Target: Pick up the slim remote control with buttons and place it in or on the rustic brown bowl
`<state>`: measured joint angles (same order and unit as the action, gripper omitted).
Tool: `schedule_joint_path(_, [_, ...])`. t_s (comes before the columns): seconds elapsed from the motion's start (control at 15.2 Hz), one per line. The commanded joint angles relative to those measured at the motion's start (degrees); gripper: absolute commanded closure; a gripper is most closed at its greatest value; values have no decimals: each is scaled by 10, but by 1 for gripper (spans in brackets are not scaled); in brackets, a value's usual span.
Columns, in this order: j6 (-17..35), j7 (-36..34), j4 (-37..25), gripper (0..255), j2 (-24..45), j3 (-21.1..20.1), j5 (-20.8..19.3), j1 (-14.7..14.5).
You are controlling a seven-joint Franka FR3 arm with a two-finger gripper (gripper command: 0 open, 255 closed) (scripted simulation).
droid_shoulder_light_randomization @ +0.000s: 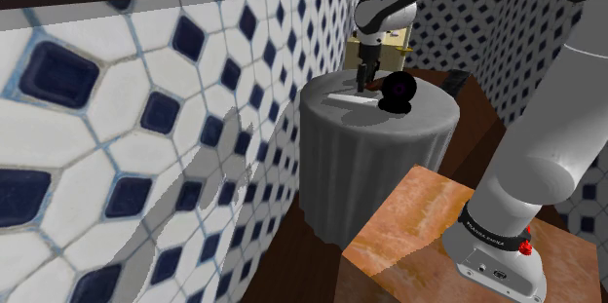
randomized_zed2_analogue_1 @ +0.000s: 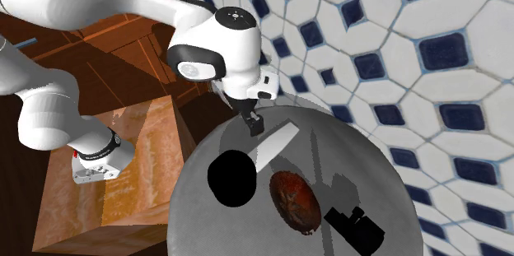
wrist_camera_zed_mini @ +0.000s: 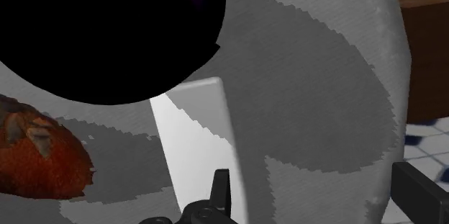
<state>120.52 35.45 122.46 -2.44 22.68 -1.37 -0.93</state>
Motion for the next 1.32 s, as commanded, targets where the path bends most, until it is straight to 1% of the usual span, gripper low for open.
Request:
schedule_joint_path(0.0, [7,39,-32,0,43,7,19,3])
schedule_joint_path(0.2, [16,95,-89,0,117,8,52,14])
schedule_joint_path(0.4, [17,144,-155,0,191,2,83,32])
schedule_joint_path(0.46, [17,153,-168,0,206,-1,88,37])
schedule_joint_path(0.92, [62,162,-148,0,232,-7,101,42])
schedule_joint_path(1.25, [65,162,-147,0,235,-8,103,42])
